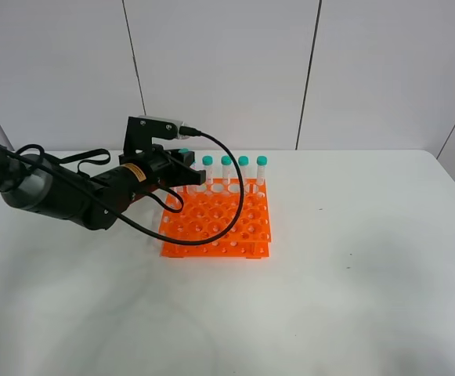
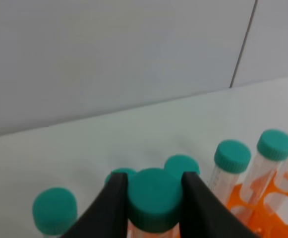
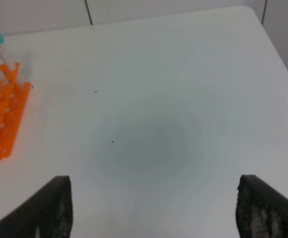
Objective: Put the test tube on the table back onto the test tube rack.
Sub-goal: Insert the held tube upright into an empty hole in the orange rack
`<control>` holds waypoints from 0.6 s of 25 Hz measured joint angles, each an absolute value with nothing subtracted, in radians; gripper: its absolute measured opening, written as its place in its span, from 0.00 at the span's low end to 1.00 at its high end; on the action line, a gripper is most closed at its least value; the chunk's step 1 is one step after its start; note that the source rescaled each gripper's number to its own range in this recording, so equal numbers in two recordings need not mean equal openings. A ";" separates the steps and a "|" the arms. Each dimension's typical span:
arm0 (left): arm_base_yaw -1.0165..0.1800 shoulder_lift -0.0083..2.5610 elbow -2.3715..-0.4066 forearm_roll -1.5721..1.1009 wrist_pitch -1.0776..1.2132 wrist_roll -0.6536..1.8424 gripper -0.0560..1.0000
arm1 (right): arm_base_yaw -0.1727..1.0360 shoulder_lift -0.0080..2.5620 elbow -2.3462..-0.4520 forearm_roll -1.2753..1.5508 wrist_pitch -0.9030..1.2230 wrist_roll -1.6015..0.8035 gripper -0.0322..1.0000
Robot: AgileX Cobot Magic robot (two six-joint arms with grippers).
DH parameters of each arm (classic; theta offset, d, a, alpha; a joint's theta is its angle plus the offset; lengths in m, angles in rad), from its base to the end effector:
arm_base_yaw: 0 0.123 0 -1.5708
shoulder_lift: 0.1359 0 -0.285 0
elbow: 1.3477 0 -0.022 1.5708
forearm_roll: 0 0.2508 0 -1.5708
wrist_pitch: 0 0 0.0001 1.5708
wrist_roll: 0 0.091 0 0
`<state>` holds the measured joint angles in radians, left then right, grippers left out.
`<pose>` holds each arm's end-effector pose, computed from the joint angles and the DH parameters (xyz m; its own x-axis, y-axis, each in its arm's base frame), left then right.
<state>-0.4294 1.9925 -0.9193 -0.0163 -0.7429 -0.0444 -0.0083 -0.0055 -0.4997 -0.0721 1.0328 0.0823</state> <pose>0.3604 -0.1639 0.1458 -0.2415 0.0486 -0.9692 0.3936 0.9178 -0.0521 -0.0047 -0.0056 0.2796 -0.4219 0.0487 -0.9053 0.0835 0.9964 0.0147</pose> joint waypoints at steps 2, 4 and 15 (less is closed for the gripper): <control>-0.427 1.994 -0.919 -0.012 -0.746 -0.044 0.05 | -0.008 -0.005 -0.500 -0.072 1.033 0.082 1.00; -0.424 1.994 -0.919 -0.011 -0.751 -0.044 0.05 | -0.008 -0.005 -0.500 -0.072 1.033 0.082 1.00; -0.421 2.017 -0.920 0.000 -0.762 -0.044 0.05 | -0.008 -0.005 -0.500 -0.072 1.033 0.082 1.00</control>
